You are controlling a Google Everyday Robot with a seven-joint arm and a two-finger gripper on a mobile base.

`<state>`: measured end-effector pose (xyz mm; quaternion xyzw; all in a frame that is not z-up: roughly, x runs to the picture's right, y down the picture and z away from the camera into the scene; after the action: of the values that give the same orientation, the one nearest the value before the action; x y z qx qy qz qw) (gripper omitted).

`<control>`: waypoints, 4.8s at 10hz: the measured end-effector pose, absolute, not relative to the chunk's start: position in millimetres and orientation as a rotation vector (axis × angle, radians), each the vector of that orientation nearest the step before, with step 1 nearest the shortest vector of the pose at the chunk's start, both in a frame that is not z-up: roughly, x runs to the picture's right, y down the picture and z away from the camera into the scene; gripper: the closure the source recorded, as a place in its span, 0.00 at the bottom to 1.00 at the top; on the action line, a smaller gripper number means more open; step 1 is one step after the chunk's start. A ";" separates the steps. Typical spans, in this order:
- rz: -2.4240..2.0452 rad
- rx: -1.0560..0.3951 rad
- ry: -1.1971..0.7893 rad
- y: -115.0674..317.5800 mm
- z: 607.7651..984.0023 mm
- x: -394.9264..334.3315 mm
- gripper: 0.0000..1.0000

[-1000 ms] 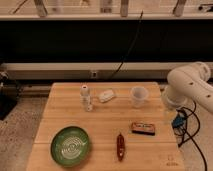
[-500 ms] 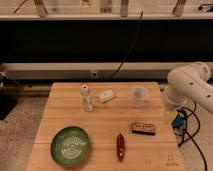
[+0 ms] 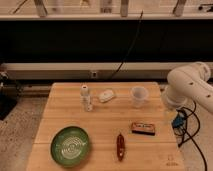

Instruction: Knock the bottle over

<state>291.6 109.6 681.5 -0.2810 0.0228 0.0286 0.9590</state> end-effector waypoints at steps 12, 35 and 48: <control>-0.130 -0.507 0.022 62.7 711.3 189.3 0.20; -0.368 -0.460 -0.108 49.6 738.1 70.4 0.53; -0.518 -0.420 -0.194 33.9 768.4 4.8 0.98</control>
<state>4.8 33.9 768.4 -0.2058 -0.0951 -0.2538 0.9403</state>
